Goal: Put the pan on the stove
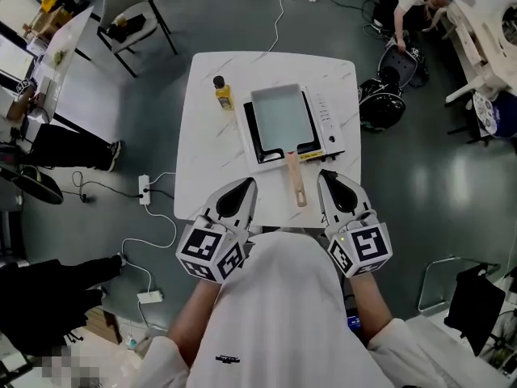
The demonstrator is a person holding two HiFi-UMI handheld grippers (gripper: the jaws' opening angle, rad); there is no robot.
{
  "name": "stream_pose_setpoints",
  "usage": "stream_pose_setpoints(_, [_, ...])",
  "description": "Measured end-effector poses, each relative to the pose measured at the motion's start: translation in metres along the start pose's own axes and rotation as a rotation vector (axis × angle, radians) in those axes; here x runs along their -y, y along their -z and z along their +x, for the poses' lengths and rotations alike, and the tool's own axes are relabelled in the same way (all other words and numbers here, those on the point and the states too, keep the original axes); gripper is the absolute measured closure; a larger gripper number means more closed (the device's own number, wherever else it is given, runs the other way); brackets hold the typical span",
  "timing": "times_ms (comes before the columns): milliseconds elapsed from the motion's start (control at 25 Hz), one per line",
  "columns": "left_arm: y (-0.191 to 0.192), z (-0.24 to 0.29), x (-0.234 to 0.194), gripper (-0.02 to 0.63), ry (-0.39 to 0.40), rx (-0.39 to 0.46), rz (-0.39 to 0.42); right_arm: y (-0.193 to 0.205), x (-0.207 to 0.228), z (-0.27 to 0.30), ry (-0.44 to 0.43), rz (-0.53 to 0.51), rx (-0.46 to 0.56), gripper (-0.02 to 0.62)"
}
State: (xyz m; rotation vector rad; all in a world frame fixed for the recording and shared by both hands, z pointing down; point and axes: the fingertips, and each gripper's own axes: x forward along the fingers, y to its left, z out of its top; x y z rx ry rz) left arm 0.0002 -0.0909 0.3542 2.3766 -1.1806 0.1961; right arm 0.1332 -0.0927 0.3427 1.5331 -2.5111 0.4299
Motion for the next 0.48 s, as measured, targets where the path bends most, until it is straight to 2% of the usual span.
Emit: stream_pose_setpoints(480, [0.0,-0.0034,-0.0006,0.606,0.012,0.008,-0.004,-0.002,-0.0043,-0.0043,0.019,-0.016,0.001,0.591])
